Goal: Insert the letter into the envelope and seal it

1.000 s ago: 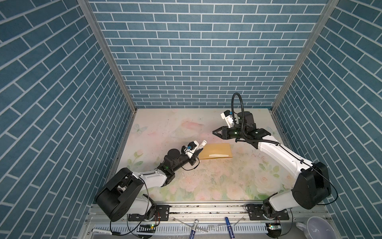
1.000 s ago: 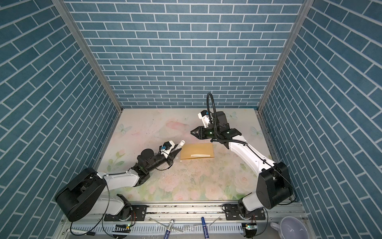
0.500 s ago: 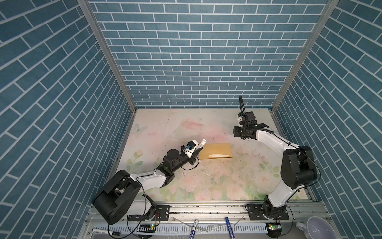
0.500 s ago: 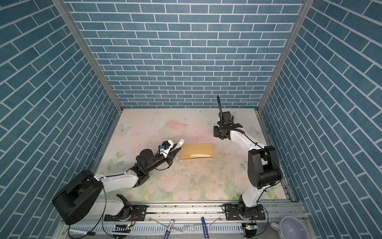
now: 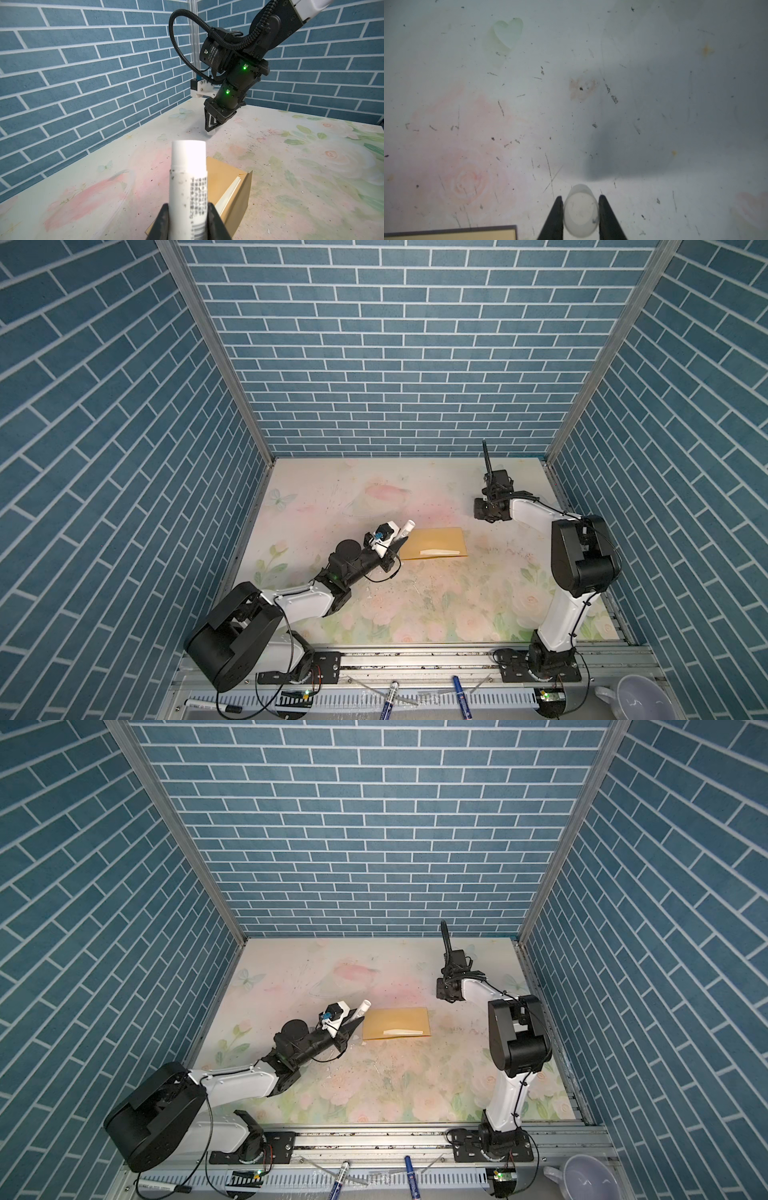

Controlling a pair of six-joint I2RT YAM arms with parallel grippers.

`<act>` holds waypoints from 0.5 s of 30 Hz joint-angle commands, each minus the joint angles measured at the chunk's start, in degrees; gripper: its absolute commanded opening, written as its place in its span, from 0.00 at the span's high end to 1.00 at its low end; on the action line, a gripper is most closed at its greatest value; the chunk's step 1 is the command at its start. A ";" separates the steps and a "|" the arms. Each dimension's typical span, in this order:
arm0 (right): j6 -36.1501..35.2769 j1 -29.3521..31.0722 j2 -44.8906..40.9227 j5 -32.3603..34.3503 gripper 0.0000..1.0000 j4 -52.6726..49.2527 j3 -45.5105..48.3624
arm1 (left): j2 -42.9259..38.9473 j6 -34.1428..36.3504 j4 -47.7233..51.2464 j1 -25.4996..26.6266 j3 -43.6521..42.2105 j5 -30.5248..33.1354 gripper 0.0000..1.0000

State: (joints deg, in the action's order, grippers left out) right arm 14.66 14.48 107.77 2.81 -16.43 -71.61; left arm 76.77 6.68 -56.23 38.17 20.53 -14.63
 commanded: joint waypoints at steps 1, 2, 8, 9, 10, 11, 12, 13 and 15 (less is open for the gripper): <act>-0.11 -0.42 0.67 0.38 0.90 1.68 0.76 | 0.40 -0.51 -0.29 0.37 -0.05 -0.04 1.00; 0.06 -0.50 0.82 0.19 0.90 1.62 0.93 | 0.46 -0.52 -0.29 0.41 -0.05 -0.04 1.00; 0.90 -0.51 2.00 -0.47 0.87 1.23 1.89 | 0.62 -0.52 -0.37 0.66 -0.01 0.04 1.00; 0.99 -0.43 2.22 -0.61 0.87 1.22 2.08 | 0.59 -0.49 -0.37 0.67 0.01 0.11 1.00; 1.07 -0.50 2.40 -0.83 0.86 1.22 2.21 | 0.57 -0.44 -0.37 0.67 -0.02 0.14 1.00; 1.19 -0.48 2.56 -0.94 0.86 1.21 2.42 | 0.58 -0.44 -0.37 0.67 -0.07 0.15 1.00; 1.32 -0.50 2.58 -1.05 0.85 1.22 2.68 | 0.64 -0.45 -0.37 0.67 -0.14 0.20 1.00; 1.38 -0.50 2.62 -1.24 0.85 1.30 2.84 | 0.61 -0.48 -0.37 0.72 -0.13 0.14 1.00; 1.51 -0.49 2.71 -1.49 0.83 1.31 3.17 | 0.63 -0.44 -0.35 0.76 -0.17 0.18 1.00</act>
State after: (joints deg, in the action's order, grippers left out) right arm 15.18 14.22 109.43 2.04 -15.00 -70.32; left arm 76.88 6.59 -56.21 38.57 20.53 -14.61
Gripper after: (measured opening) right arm 0.253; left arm 0.278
